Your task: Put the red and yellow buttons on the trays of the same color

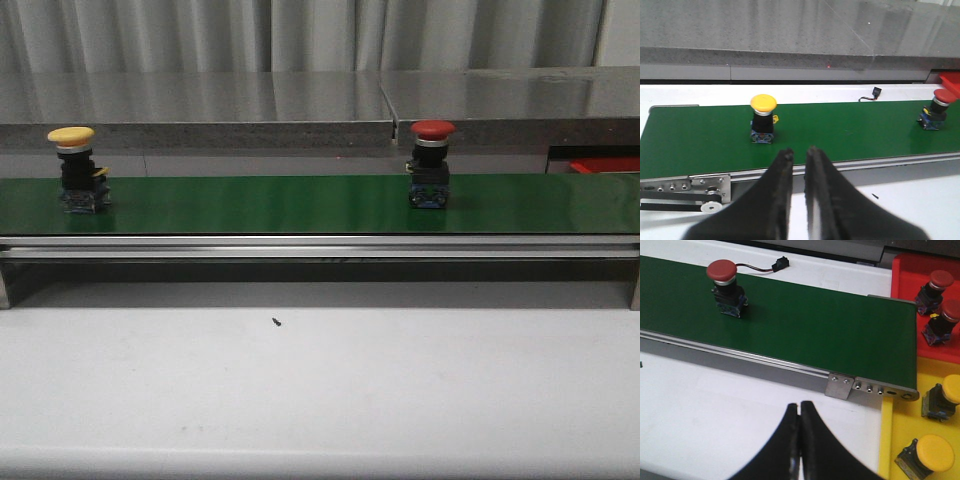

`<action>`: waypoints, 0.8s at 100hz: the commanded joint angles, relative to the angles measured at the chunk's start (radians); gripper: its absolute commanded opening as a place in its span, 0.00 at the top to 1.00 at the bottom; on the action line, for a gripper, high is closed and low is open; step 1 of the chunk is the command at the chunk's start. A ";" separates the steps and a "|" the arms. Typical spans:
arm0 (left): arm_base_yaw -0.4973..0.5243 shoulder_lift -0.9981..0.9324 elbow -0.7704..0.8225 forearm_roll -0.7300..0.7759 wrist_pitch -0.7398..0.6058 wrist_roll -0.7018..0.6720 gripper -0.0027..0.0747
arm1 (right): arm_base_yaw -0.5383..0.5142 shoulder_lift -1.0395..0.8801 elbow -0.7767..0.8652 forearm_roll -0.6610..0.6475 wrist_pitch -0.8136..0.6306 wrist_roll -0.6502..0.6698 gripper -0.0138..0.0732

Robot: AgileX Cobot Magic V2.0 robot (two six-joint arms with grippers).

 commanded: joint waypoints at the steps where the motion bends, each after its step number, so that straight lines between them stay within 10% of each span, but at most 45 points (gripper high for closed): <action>1: -0.006 -0.018 -0.007 -0.036 -0.084 -0.001 0.99 | 0.002 -0.006 -0.025 0.016 -0.051 -0.009 0.92; 15: -0.006 -0.016 -0.005 -0.029 -0.134 -0.001 0.99 | 0.002 -0.006 -0.025 0.016 -0.024 -0.009 0.78; 42: -0.049 -0.016 -0.005 -0.003 -0.150 -0.001 0.99 | 0.002 -0.006 -0.025 0.024 -0.030 -0.009 0.12; 80: -0.057 -0.016 -0.005 -0.003 -0.148 -0.001 0.99 | 0.002 0.289 -0.220 0.042 0.043 -0.008 0.10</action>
